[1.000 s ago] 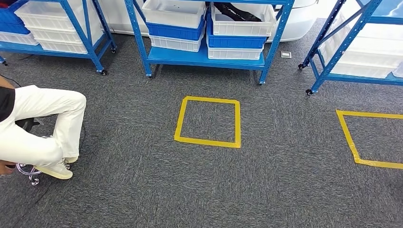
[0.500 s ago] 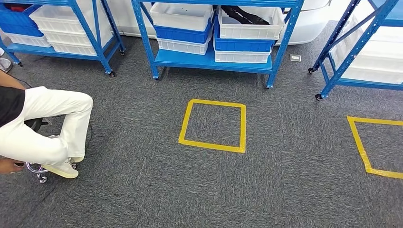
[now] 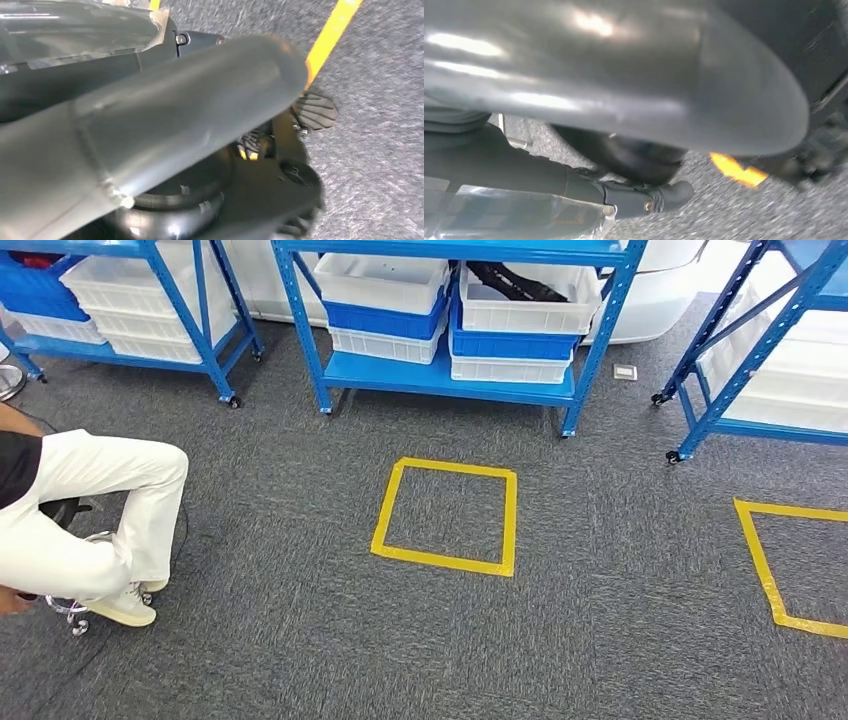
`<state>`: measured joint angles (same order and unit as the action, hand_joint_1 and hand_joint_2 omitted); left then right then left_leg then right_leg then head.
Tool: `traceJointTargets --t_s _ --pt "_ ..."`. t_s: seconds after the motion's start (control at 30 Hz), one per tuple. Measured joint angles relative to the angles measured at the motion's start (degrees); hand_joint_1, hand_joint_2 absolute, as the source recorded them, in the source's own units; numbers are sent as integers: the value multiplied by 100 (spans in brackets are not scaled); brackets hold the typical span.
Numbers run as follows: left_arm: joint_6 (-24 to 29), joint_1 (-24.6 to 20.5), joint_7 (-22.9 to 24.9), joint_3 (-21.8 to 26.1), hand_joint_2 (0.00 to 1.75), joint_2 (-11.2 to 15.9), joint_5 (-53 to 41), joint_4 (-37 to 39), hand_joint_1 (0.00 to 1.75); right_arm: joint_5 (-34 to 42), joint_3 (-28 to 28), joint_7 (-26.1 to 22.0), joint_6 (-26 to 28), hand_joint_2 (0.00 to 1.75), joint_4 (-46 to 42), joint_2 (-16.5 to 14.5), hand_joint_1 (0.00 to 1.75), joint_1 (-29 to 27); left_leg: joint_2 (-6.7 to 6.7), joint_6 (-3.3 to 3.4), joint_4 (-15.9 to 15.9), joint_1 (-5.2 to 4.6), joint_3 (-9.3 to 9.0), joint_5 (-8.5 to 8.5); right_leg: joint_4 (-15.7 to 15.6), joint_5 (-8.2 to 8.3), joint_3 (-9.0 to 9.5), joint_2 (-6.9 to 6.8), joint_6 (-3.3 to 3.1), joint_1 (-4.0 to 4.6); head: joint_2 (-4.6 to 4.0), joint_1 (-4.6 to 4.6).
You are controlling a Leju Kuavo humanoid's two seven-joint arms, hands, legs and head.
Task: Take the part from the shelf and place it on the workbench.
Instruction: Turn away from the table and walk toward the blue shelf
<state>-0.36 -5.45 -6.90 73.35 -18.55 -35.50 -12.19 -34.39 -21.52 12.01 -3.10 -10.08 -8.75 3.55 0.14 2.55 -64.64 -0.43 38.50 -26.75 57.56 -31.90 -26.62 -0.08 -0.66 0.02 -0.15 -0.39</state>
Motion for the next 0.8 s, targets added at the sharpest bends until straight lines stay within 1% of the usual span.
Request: traceJointTargets --t_s 0.03,0.07,0.1,0.13,0.17,0.2,0.23,0.27,0.3,0.33,0.37,0.4,0.43,0.47,0.5,0.53,0.57,0.6,0.63,0.67,0.7,0.73,0.77,0.8 --pt "-31 -7 0 0 0 2 11 -2 0 -21 -2 2 -12 0 0 -23 0 5 7 121 441 -63 -195 172 -32 -17 105 -14 55 6 0 3" --pt "-59 -13 1 1 0 3 17 -3 0 -39 -3 5 -22 0 0 -37 0 14 6 201 708 -90 -365 199 -55 -26 168 -31 110 12 0 3" --pt "-71 -15 1 2 0 4 21 -5 0 -47 -4 9 -31 0 0 -43 0 20 -13 217 808 -79 -480 193 3 -3 207 -38 161 4 -2 -4" --pt "-79 -18 0 3 0 7 22 -6 0 -51 -5 12 -37 0 0 -40 0 24 -25 226 877 -55 -592 182 139 -10 154 -34 191 1 -2 -4" --pt "-86 -26 1 3 0 7 23 -7 0 -51 -5 14 -44 0 0 -32 0 30 -38 218 925 -28 -686 163 404 -81 8 -24 187 0 -3 7" --pt "-93 -33 1 3 0 7 25 -7 0 -52 -5 13 -49 0 -1 -29 0 34 -43 204 938 -21 -744 121 741 -179 -196 -13 183 -18 -3 21" --pt "-100 -38 1 3 0 6 25 -7 0 -52 -5 8 -51 0 -1 -20 0 47 -49 190 939 -15 -789 70 1084 -312 -456 -6 182 -32 -3 25" --pt "-106 -37 2 3 0 5 25 -6 0 -52 -5 1 -51 0 -2 -12 0 61 -54 162 939 -8 -843 12 1339 -427 -687 -4 196 -49 -3 28" --pt "-109 -30 2 3 0 4 25 -6 0 -52 -5 -5 -50 0 -2 -4 0 74 -59 136 938 0 -912 -47 1416 -465 -827 -4 246 -68 -3 27" --pt "-110 -25 2 3 0 4 25 -5 0 -52 -5 -9 -51 0 -2 4 0 86 -68 105 936 15 -997 -114 1308 -398 -878 -5 329 -91 -3 28" --pt "-110 -21 2 3 0 4 25 -5 0 -52 -5 -9 -51 0 -2 10 0 84 -81 70 932 34 -1091 -185 1020 -213 -843 -6 422 -121 -3 28" --pt "-112 -17 2 3 0 4 25 -5 0 -52 -5 -9 -51 0 -2 17 0 74 -91 31 928 49 -1162 -263 665 67 -769 -15 526 -154 -3 32" --pt "-114 -14 2 3 0 8 26 -6 0 -52 -5 -8 -51 0 1 23 0 62 -100 -12 911 58 -1248 -343 369 296 -720 -34 578 -167 -3 37" --pt "-116 -14 2 3 0 12 26 -7 0 -53 -5 -8 -52 0 2 27 0 50 -103 -56 894 56 -1297 -417 178 456 -668 -43 545 -159 -3 37" --pt "-121 -15 2 3 0 16 27 -7 0 -54 -5 -8 -54 0 3 25 0 47 -99 -93 880 51 -1327 -478 106 535 -645 -50 472 -151 -2 27" --pt "-125 -20 2 3 0 19 27 -7 0 -55 -5 -5 -55 0 3 21 0 53 -96 -120 860 51 -1367 -514 104 503 -633 -45 360 -129 -2 14" --pt "-130 -30 2 3 0 18 27 -7 0 -57 -5 -3 -56 0 1 14 0 60 -90 -141 829 57 -1359 -530 100 487 -586 -25 264 -130 -2 1" --pt "-134 -37 2 3 0 16 27 -6 0 -58 -5 -1 -57 0 -1 6 0 66 -78 -161 724 69 -1316 -516 88 466 -548 -16 207 -143 -2 -10" --pt "-136 -46 1 3 0 14 27 -6 0 -58 -5 3 -58 0 -1 4 0 66 -65 -186 515 81 -1204 -498 74 433 -496 -10 155 -149 -2 -14" --pt "-136 -52 1 3 0 13 27 -5 0 -59 -5 4 -60 0 -1 2 0 63 -51 -217 206 92 -1009 -506 59 396 -437 -7 107 -161 -2 -16" --pt "-134 -53 1 3 0 13 27 -5 0 -59 -5 5 -60 0 -1 2 0 58 -38 -250 -177 99 -740 -561 48 352 -384 -8 66 -162 -3 -18" --pt "-129 -50 1 3 0 14 28 -5 0 -60 -5 7 -60 0 0 2 0 50 -33 -277 -551 105 -449 -672 44 304 -333 -5 37 -163 -3 -20" --pt "-123 -43 1 3 0 15 31 -5 0 -61 -5 8 -60 0 0 2 0 42 -32 -299 -832 111 -175 -789 43 249 -277 4 24 -164 -3 -19" --pt "-115 -35 2 3 0 16 33 -5 0 -61 -5 8 -60 0 0 2 0 34 -32 -308 -970 115 40 -857 42 189 -208 16 23 -165 -3 -20"
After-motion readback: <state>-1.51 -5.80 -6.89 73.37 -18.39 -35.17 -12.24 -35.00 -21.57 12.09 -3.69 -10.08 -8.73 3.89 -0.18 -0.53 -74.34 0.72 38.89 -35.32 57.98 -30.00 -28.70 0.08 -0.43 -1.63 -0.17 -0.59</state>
